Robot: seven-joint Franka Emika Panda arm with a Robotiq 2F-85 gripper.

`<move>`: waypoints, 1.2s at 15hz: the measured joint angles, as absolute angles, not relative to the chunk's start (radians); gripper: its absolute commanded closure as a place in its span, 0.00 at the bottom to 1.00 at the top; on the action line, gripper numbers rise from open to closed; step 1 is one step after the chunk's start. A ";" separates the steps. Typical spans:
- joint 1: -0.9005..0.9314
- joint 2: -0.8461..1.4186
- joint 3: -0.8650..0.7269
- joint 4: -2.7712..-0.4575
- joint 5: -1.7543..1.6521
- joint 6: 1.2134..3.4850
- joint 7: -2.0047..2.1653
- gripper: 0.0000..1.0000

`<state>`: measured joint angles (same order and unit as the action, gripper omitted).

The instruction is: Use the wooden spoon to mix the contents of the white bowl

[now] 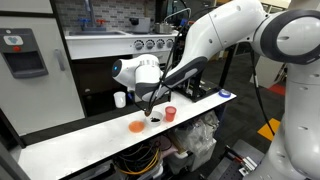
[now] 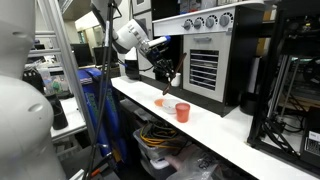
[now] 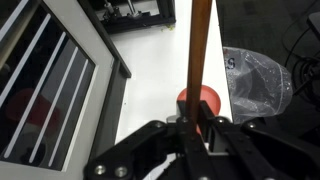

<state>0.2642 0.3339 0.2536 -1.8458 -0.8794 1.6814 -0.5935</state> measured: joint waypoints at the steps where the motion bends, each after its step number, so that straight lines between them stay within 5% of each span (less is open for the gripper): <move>1: 0.264 0.334 0.254 -1.846 -0.880 1.680 -0.593 0.97; 18: 0.317 0.366 0.257 -1.873 -1.169 1.598 -0.653 0.97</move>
